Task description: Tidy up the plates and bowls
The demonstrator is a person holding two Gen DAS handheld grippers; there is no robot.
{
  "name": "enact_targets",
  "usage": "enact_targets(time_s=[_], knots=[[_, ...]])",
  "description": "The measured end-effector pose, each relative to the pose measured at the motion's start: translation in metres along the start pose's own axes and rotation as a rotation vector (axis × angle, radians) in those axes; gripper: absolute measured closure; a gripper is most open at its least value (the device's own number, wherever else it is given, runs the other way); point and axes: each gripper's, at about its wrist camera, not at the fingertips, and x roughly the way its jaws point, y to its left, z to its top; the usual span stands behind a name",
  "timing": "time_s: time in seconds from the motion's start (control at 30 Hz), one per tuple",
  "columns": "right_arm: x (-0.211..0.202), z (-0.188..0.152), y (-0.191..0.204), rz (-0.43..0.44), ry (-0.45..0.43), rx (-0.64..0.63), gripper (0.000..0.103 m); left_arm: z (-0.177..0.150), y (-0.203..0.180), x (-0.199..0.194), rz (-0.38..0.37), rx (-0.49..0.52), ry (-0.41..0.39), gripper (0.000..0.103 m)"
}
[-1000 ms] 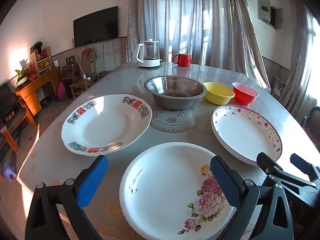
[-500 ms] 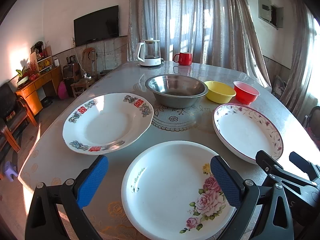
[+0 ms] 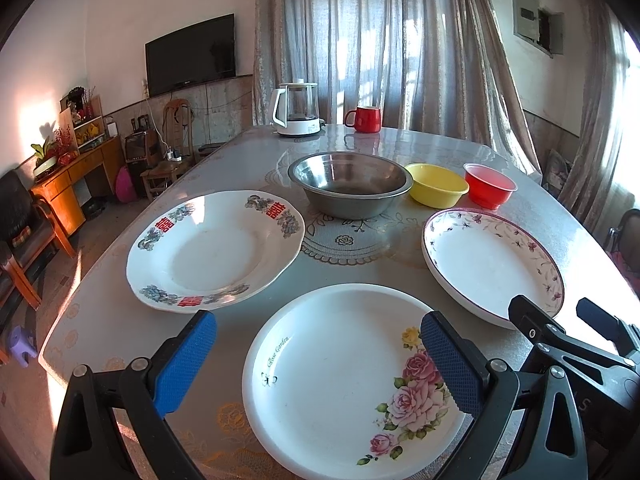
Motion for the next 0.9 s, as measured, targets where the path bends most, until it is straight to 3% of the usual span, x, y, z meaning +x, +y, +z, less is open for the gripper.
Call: enact_targets(time_s=[0.9], knots=[[0.012,0.000,-0.009,0.006,0.010,0.035,0.006,0.001,-0.005,0.012,-0.005,0.018,0.027,0.000]])
